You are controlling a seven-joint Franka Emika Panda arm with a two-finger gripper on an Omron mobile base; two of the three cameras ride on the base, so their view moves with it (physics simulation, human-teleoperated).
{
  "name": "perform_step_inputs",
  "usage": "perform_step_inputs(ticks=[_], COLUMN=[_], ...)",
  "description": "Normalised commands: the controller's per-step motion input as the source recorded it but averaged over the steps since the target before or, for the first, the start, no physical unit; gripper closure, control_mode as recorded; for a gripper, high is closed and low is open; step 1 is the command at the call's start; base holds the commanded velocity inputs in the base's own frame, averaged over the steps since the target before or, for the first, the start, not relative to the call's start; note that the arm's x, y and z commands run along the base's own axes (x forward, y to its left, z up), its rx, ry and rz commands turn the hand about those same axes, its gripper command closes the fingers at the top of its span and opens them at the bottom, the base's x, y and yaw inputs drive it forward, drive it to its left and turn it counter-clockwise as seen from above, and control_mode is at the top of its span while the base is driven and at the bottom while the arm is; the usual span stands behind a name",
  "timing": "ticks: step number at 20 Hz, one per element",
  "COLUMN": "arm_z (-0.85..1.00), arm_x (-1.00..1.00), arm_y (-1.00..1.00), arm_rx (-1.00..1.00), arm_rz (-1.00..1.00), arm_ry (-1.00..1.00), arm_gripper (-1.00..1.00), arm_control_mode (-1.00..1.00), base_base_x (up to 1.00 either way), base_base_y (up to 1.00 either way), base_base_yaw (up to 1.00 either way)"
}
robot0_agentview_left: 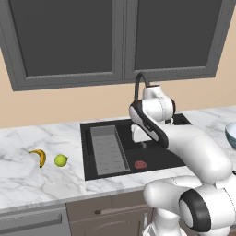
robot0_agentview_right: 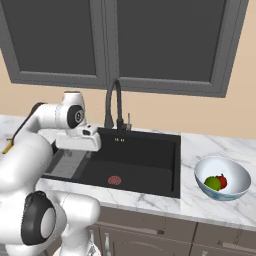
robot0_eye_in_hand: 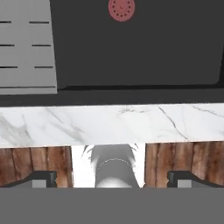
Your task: There is a mixed pile of frozen fruits and vegetables on the counter. Locate all the frozen vegetables and place the items in a bowl on the counter. Take all the frozen fruits and defrost them in a running sink.
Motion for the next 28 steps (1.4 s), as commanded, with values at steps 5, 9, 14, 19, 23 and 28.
perform_step_inputs(ticks=[5, 9, 14, 19, 23, 28], arm_z=[-0.08, -0.01, 0.01, 0.03, 0.00, 0.00], arm_x=[-0.03, 0.00, 0.01, 0.00, 0.00, 0.09], arm_y=[0.52, 0.56, 0.55, 0.51, 0.58, 0.54], arm_rx=[0.01, -0.01, -0.01, 0.00, -0.04, -0.03], arm_rz=[0.02, 0.00, -0.02, -0.03, -0.01, -0.02], arm_ry=[0.00, 0.02, 0.06, 0.04, 0.05, 0.01], arm_gripper=[-1.00, -1.00, -1.00, -1.00, -1.00, -1.00], arm_control_mode=[-1.00, -1.00, -1.00, -1.00, -1.00, -1.00], base_base_x=[0.00, 0.00, 0.00, 0.00, 0.00, 0.00], base_base_y=[0.00, 0.00, 0.00, 0.00, 0.00, 0.00], base_base_yaw=[0.00, 0.00, 0.00, 0.00, 0.00, 0.00])
